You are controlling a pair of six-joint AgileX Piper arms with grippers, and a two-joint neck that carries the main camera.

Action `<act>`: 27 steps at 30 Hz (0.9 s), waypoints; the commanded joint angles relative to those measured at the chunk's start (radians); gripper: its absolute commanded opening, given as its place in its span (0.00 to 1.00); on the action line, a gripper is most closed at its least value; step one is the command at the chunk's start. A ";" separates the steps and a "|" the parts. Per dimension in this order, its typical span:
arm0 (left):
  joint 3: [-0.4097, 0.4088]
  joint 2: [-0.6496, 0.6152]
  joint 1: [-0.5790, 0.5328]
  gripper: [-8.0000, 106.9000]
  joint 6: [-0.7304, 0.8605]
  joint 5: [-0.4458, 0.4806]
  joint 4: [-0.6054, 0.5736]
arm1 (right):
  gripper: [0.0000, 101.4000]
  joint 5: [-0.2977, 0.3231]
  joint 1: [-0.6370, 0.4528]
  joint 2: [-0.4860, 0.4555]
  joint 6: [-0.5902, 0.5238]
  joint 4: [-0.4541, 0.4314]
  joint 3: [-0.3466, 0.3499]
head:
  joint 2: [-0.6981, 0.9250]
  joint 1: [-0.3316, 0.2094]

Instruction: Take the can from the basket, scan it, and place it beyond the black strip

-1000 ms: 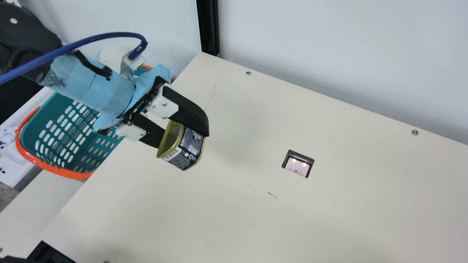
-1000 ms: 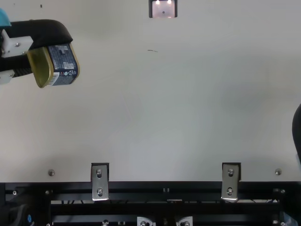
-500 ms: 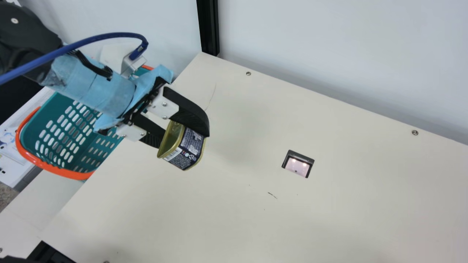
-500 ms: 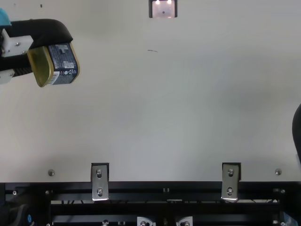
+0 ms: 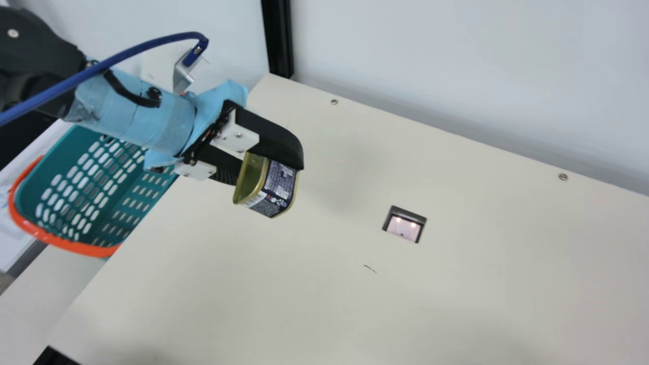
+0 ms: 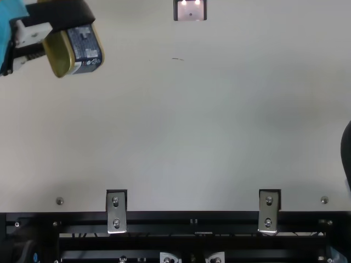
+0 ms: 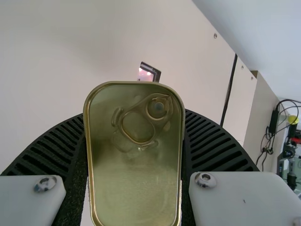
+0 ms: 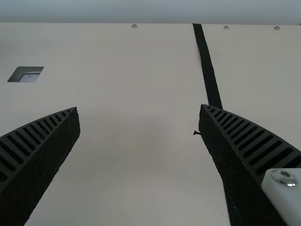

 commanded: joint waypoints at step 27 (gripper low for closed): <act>-0.043 0.020 -0.204 0.16 0.124 -0.252 0.057 | 1.00 0.000 0.000 0.000 0.000 0.000 0.000 | -0.410 0.021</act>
